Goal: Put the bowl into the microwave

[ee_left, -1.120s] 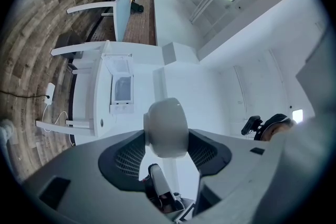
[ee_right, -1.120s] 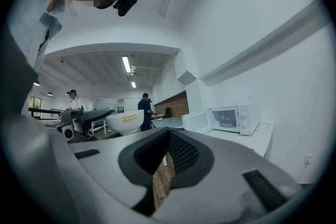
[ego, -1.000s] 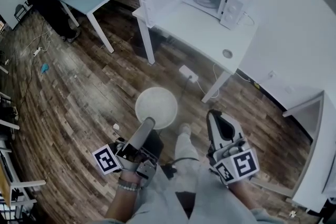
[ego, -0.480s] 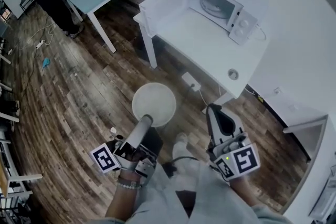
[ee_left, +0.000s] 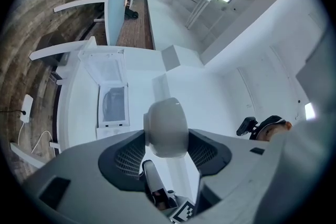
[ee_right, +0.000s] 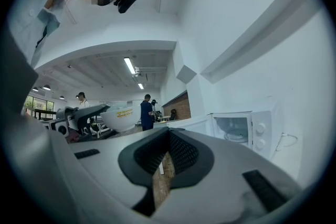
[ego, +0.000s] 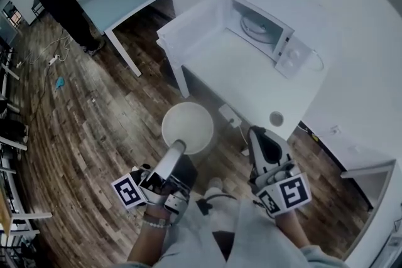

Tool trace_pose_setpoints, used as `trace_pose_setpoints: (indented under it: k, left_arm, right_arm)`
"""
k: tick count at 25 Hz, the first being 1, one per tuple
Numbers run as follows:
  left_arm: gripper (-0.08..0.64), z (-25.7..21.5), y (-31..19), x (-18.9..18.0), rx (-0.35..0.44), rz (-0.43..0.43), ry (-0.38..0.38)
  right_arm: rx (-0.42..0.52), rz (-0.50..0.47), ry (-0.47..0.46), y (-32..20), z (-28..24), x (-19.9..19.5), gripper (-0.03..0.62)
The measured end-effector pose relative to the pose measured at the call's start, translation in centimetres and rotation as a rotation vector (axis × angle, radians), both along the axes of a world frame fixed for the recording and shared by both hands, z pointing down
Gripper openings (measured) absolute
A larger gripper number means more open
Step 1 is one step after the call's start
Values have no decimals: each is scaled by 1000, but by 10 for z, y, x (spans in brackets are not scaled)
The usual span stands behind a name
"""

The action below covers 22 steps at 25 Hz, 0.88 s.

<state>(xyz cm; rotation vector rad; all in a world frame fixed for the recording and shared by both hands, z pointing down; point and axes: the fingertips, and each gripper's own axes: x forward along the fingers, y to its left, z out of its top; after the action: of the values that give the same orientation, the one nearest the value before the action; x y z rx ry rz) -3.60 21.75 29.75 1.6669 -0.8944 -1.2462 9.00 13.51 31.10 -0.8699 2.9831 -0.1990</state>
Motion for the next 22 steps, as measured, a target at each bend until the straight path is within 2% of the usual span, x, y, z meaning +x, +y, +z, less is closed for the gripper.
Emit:
trace_pose_setpoints:
  k: [10, 22]
  left_arm:
    - [244, -3, -49, 14, -1, 59, -7]
    - [244, 2, -112, 1, 7, 142, 12]
  right_arm:
    - [-13, 55, -3, -35, 3, 17, 5]
    - [4, 157, 13, -81, 5, 16, 5]
